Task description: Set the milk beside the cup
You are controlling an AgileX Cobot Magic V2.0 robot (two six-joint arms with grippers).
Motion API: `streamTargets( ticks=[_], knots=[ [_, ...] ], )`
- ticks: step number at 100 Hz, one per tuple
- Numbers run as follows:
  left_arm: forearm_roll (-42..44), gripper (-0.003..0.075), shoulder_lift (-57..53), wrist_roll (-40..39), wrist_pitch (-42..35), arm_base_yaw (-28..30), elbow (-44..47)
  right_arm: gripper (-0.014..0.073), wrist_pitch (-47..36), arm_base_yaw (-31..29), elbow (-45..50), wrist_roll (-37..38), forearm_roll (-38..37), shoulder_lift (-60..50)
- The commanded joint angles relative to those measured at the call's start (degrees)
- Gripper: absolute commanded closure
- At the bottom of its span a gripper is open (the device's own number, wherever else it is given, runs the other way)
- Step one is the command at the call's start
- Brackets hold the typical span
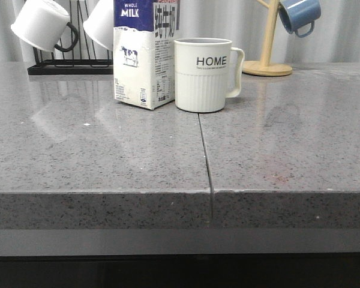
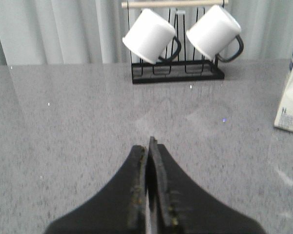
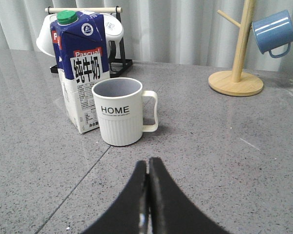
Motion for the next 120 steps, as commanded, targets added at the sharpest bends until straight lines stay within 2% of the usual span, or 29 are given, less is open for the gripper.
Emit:
streamTargets(
  ticks=[1,29,37,60,97,120],
  knots=[
    [-0.3,0.0741,-1.8,-0.1,-3.9,0.1,1.1,0.0661,-4.2,0.0,-1.5,-0.5,0.0,0.1],
    [0.4,0.0741,-9.6,-0.2,-4.9,0.2,8.6,0.0661,-4.2,0.0,-1.5,-0.5,0.0,0.1],
    [3.6,0.0741,-13.5,-0.3,-4.9,0.5,10.7,0.0661,-4.2,0.0,-1.5,-0.5,0.0,0.1],
    [3.8,0.0741,-23.9,-0.3,-3.3,0.4,16.2,0.0661,-4.2,0.0,-1.5,-0.5,0.0,0.1],
    [3.5,0.0741,-23.6,-0.3,3.4,0.4,16.1,0.0661,-4.2,0.0,-1.5,-0.5,0.0,0.3],
    [3.5,0.0741,-23.6,-0.3,3.4,0.4,16.1,0.0661,-4.2,0.0,-1.5,-0.5,0.0,0.3]
  ],
)
